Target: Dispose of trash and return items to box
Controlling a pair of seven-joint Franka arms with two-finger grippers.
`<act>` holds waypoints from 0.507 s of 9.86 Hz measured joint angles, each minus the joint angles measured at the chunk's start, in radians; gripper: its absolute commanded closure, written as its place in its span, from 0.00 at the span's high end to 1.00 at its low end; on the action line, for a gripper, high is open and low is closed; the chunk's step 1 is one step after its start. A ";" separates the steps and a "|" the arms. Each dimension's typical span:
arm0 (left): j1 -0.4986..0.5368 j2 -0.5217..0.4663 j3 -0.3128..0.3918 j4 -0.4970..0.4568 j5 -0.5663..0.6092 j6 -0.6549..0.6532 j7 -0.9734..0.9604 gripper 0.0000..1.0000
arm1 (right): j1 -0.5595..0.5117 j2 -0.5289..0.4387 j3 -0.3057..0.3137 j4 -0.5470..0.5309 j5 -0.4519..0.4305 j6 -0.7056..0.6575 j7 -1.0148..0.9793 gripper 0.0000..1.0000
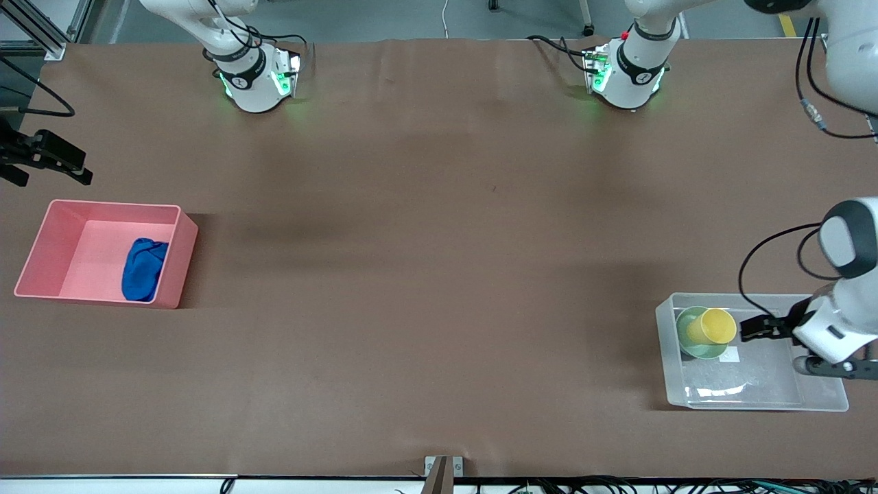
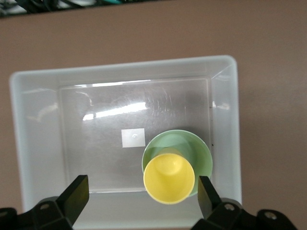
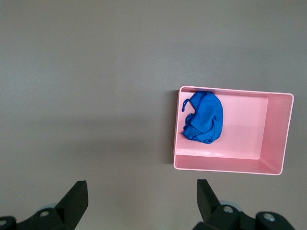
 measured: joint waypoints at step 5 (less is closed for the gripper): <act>0.000 -0.203 -0.077 0.003 -0.048 -0.217 0.000 1.00 | -0.001 0.001 -0.004 -0.001 0.000 0.000 0.000 1.00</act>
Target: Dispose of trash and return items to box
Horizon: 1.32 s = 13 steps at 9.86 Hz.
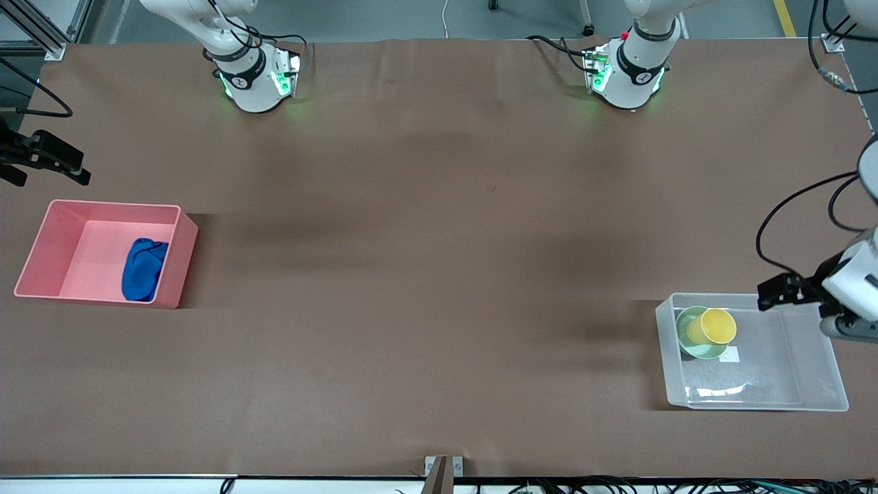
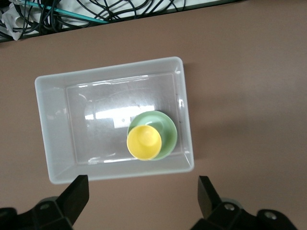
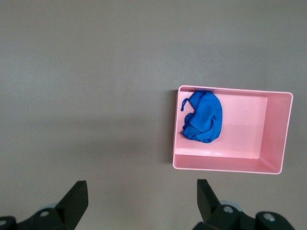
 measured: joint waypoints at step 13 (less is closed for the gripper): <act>-0.242 -0.388 0.186 -0.123 -0.130 -0.354 -0.158 1.00 | -0.005 0.000 -0.008 0.002 0.000 0.001 0.000 1.00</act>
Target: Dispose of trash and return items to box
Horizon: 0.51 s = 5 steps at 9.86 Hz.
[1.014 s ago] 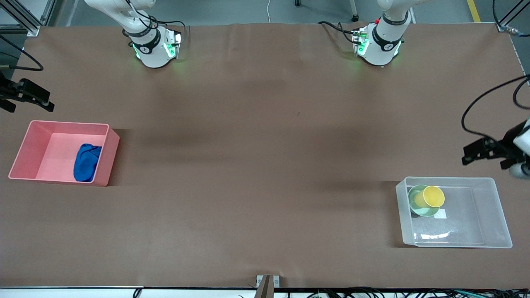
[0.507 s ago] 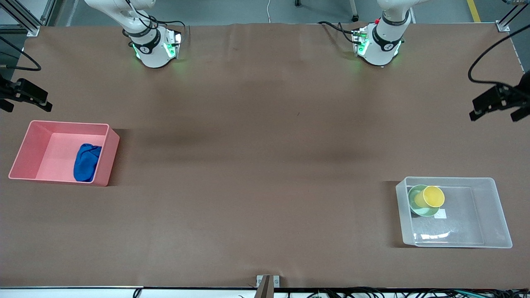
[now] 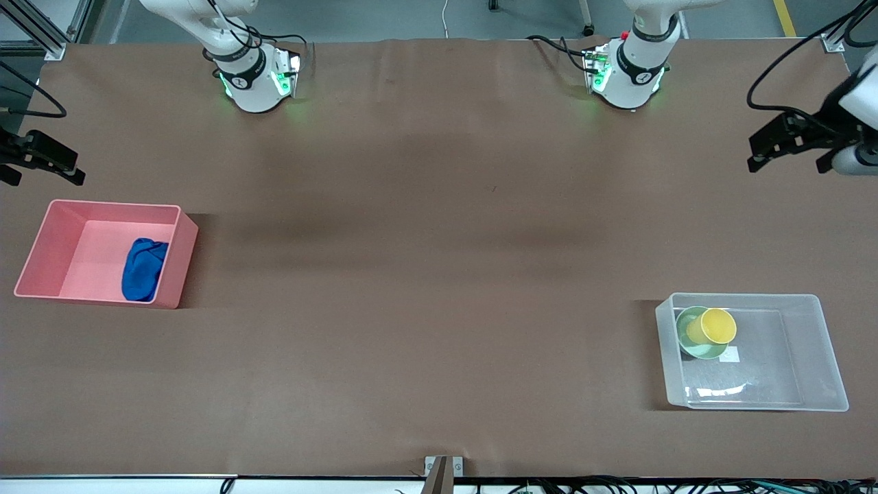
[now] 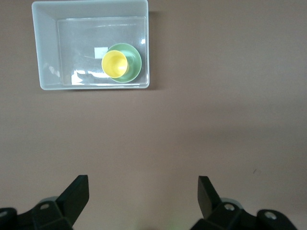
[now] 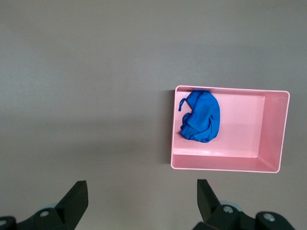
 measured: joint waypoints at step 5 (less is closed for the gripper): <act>-0.051 -0.107 0.047 -0.125 0.000 0.029 0.000 1.00 | 0.000 0.000 0.000 0.000 0.000 0.000 0.000 1.00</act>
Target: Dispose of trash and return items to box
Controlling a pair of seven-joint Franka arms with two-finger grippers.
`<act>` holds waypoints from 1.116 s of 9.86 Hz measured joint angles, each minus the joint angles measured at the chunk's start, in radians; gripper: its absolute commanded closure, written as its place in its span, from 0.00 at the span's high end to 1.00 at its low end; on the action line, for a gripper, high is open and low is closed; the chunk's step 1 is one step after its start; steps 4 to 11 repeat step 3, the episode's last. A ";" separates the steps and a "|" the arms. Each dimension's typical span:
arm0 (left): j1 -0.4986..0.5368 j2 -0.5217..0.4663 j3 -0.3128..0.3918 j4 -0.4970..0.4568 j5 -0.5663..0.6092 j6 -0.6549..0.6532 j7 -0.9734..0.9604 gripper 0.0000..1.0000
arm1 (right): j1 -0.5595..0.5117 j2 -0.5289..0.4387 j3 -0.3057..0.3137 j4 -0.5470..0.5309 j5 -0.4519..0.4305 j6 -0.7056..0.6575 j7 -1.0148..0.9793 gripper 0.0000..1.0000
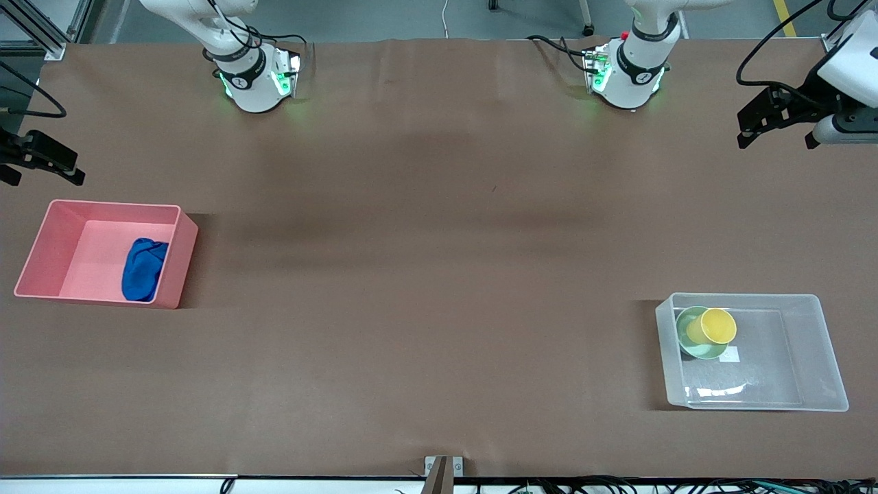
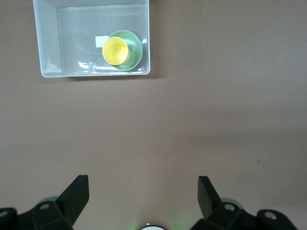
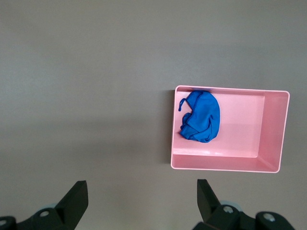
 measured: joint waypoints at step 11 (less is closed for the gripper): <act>0.001 0.003 0.004 0.003 0.000 0.013 0.000 1.00 | 0.000 0.000 0.000 0.000 0.000 0.000 0.000 1.00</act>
